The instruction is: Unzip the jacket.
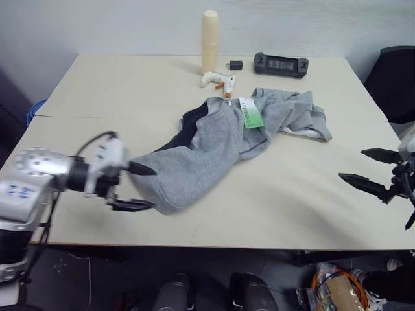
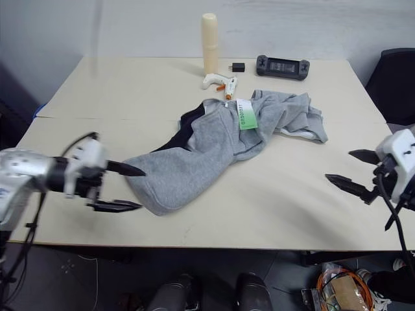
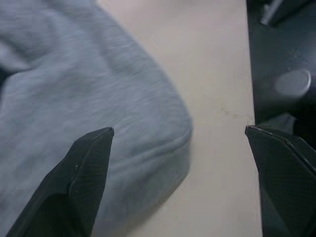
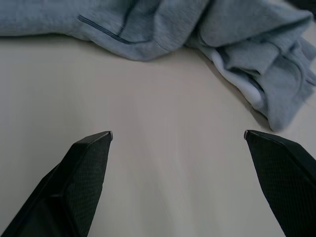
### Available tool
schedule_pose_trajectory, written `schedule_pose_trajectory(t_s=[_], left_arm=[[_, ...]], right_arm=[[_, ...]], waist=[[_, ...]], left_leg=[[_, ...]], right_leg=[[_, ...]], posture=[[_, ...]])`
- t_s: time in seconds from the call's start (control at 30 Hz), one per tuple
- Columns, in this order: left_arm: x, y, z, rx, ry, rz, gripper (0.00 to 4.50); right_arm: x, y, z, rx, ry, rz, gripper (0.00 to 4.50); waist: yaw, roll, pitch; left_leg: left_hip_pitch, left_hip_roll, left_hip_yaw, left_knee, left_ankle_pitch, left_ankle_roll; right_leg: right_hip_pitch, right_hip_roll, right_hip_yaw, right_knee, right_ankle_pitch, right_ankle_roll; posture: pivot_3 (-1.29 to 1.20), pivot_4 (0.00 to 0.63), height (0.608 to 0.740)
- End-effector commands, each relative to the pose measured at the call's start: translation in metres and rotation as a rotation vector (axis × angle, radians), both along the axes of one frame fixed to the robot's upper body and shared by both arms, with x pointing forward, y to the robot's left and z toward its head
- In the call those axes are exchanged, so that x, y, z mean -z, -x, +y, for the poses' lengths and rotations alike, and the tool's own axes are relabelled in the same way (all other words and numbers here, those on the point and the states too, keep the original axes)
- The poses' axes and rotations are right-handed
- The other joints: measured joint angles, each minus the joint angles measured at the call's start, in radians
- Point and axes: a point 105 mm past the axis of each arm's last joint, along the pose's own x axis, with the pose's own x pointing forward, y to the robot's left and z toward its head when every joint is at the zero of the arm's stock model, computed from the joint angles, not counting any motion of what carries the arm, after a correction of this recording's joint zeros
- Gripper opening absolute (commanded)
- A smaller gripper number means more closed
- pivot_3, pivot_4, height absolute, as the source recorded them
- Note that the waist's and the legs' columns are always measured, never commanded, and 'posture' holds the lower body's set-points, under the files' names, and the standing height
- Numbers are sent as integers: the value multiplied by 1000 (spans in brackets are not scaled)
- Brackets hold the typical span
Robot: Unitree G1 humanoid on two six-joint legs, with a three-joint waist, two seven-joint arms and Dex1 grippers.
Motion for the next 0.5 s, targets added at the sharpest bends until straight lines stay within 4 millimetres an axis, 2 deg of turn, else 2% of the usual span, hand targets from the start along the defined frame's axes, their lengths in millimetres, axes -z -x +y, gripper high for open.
schedule_pose_trajectory(t_s=[0.03, 0.13, 0.2, 0.33, 0.5], left_arm=[[11, -1, -22, 44, -90, -70, 4500], [29, -3, -33, 64, -171, -106, 4500], [43, -2, -32, 87, -234, -123, 4500], [55, -10, -30, 76, -304, -204, 3625], [55, -20, -27, 28, -310, -263, 2255]], right_arm=[[-7, 2, 20, -50, -8, -24, 4488], [-6, 4, 35, -97, 5, -24, 4488], [-8, 5, 45, -124, -5, -33, 4488], [-15, 5, 58, -142, -45, -57, 4500], [-12, 12, 63, -150, -53, -44, 4500]], waist=[[1, 0, 0], [5, -1, 0], [7, -1, 0], [7, -1, 0], [10, -1, 1]], left_leg=[[0, 0, 0, 0, 0, 0], [0, 0, 1, 0, 0, 0], [0, 0, 1, 0, 0, 0], [0, 1, 1, 1, 0, 0], [0, 1, 1, 1, -1, 1]], right_leg=[[0, 0, 0, 0, 0, 0], [0, 1, 1, -1, 0, 0], [-1, 2, 2, -1, 0, 0], [-1, 1, 3, -4, 0, 0], [0, 0, 2, -4, 0, 0]], posture=[[0, 150, 740], [0, 150, 740], [0, 150, 740], [0, 150, 740], [0, 150, 740]])
